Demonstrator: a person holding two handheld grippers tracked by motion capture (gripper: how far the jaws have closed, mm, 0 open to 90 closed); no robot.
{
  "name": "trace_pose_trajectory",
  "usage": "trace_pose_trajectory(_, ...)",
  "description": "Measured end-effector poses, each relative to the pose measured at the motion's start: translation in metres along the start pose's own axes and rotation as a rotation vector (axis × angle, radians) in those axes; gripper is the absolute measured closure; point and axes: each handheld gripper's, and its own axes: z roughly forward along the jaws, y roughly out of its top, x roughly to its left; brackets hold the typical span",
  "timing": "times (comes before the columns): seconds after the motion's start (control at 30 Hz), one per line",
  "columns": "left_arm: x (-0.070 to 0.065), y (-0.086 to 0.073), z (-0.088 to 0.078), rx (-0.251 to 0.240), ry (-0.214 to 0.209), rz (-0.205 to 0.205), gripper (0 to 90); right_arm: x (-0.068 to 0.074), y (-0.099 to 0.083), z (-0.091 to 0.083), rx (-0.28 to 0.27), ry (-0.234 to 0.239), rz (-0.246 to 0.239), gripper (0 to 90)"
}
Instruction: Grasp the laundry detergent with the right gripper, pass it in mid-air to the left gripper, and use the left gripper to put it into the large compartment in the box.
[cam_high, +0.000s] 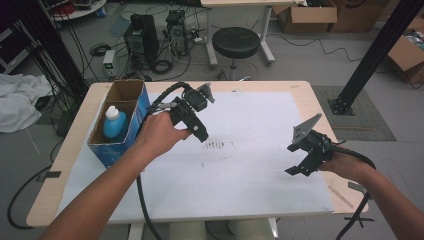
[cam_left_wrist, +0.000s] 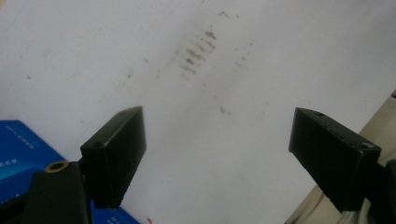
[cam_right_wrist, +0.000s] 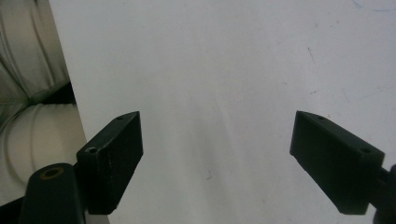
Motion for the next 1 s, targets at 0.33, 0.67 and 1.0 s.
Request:
trace_pose_trajectory(0.33,-0.012,0.006,0.009,0.019,-0.003,0.080,19.6,-0.003,0.000,0.003,0.002,0.004,0.001,16.9)
trace_pose_trajectory(0.67,-0.011,0.007,0.013,0.031,-0.013,0.101,19.9,-0.005,0.000,0.003,0.004,0.004,0.003,16.9)
trace_pose_trajectory(1.0,-0.009,0.005,0.013,0.032,-0.016,0.092,20.0,-0.006,0.002,0.005,0.005,0.009,0.004,16.8)
